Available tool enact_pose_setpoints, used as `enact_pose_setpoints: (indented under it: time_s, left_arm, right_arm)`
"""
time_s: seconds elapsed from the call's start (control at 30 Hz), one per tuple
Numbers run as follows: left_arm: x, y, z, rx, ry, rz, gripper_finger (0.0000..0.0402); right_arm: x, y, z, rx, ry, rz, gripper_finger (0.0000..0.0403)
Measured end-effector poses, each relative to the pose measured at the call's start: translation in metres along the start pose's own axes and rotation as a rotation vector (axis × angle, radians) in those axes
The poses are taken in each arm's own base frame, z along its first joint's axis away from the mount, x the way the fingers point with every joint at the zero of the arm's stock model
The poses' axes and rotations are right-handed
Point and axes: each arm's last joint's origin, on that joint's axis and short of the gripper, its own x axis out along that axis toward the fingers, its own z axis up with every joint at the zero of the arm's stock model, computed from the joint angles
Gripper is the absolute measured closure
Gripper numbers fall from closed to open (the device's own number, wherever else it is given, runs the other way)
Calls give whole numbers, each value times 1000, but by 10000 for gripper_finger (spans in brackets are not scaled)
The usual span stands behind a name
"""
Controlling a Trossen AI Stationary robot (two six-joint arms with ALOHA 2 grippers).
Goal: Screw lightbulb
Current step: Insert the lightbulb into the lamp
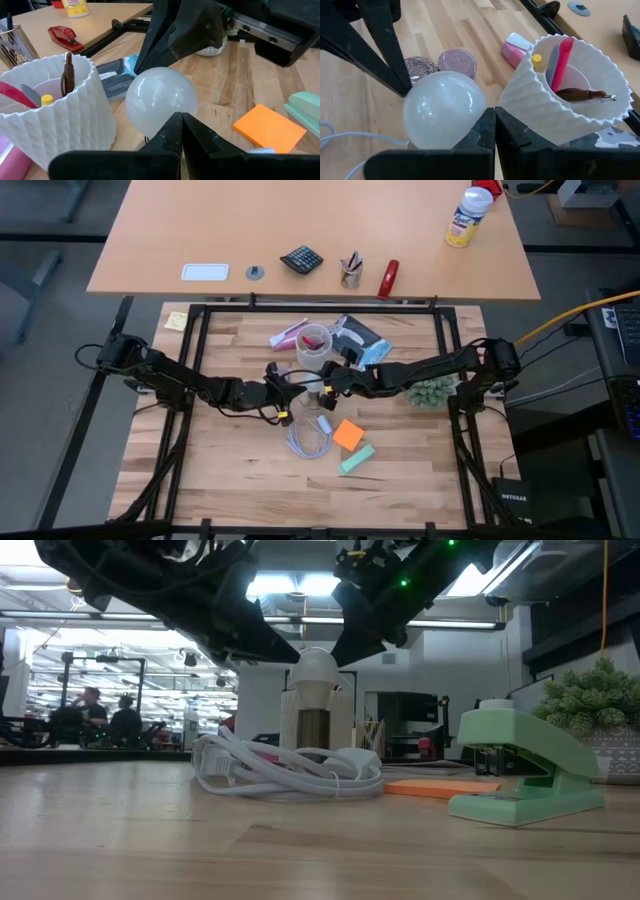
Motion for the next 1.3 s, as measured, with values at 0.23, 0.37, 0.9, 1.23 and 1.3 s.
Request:
enact_pose_setpoints:
  time_s: [0.23,0.37,0.9,1.23,1.3]
  left_arm:
    - [0,1,0,3,-2,49,400]
    - [0,2,-1,4,-2,55,400]
    - [2,9,-1,4,0,176,400]
    - [1,11,0,11,-10,207,400]
    - [0,11,3,25,-18,211,400]
  right_arm:
    - [-3,6,-2,5,10,14,396]
    - [-5,10,-4,-2,16,18,396]
    - [-8,23,-2,36,7,203,396]
    - [-14,31,-5,1,-13,109,396]
    - [-16,33,-6,-4,-17,105,396]
